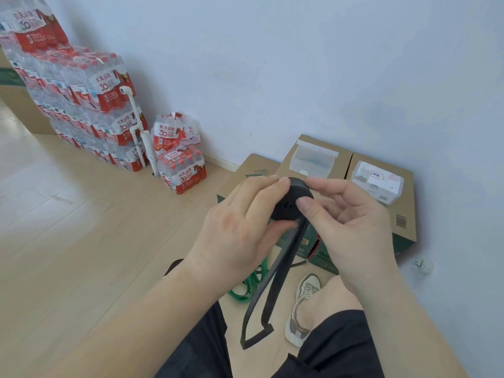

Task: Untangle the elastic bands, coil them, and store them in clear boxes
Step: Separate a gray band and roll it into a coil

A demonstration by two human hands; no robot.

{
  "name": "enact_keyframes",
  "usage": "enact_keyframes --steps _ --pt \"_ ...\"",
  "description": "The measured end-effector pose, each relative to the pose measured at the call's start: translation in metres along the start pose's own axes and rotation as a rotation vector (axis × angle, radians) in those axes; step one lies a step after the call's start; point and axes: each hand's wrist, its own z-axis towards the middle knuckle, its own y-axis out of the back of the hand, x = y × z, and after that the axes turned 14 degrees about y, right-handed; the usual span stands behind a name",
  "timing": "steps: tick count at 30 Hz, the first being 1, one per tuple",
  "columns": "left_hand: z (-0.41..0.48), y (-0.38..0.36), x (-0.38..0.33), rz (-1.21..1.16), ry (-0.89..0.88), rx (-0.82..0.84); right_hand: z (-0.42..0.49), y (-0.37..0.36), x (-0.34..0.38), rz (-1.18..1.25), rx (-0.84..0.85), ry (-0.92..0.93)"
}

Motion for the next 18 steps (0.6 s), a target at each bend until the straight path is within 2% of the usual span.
enact_keyframes --steps 6,9,13,16,18 --pt "0.000 -0.003 -0.004 -0.064 0.068 -0.067 0.001 0.003 -0.004 0.045 0.053 0.017" --pt "0.001 -0.005 -0.002 0.023 0.111 0.050 0.004 0.008 -0.011 -0.235 0.134 0.111" --pt "0.002 0.004 0.005 0.077 0.093 0.189 0.011 0.020 -0.012 -0.663 0.385 0.395" --pt "0.007 0.007 0.004 0.014 0.112 0.307 0.016 0.015 -0.007 -0.822 0.548 0.544" --pt "0.008 0.006 0.004 -0.081 0.197 0.320 0.016 0.012 -0.006 -0.821 0.549 0.541"
